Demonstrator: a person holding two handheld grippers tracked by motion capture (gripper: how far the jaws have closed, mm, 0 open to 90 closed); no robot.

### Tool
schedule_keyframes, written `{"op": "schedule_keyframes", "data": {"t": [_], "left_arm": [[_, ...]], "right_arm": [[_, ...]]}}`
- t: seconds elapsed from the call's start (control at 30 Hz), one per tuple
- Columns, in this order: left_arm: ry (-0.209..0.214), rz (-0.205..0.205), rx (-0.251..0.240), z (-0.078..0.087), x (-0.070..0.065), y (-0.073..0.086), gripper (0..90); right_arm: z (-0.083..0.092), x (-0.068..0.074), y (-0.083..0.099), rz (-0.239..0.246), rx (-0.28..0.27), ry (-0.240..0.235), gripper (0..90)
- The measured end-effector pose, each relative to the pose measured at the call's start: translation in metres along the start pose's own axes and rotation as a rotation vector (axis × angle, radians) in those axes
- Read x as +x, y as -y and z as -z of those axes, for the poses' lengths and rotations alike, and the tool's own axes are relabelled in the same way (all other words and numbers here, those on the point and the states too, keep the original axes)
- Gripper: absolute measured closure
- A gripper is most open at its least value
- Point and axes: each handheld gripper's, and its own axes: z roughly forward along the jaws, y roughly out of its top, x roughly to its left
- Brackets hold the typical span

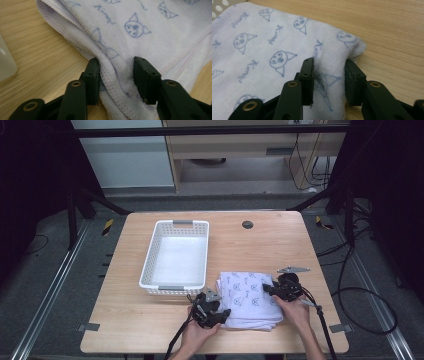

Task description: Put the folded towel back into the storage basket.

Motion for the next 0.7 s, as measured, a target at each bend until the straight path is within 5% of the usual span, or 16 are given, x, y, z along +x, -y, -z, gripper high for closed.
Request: {"op": "schedule_keyframes", "data": {"t": [0.13, 0.37, 0.7], "left_arm": [[-0.007, -0.028, -0.004, 0.001, -0.004, 0.000, 64.1], [0.007, -0.018, -0.026, 0.004, -0.003, 0.000, 72.5], [0.010, -0.034, -0.063, 0.022, -0.004, -0.006, 73.1]], "right_arm": [[0.001, 0.003, -0.001, 0.011, -0.005, 0.012, 71.5], [0.004, 0.008, -0.006, 0.022, 0.000, 0.034, 76.3], [0.025, 0.017, -0.011, 0.041, -0.071, -0.001, 76.3]]}}
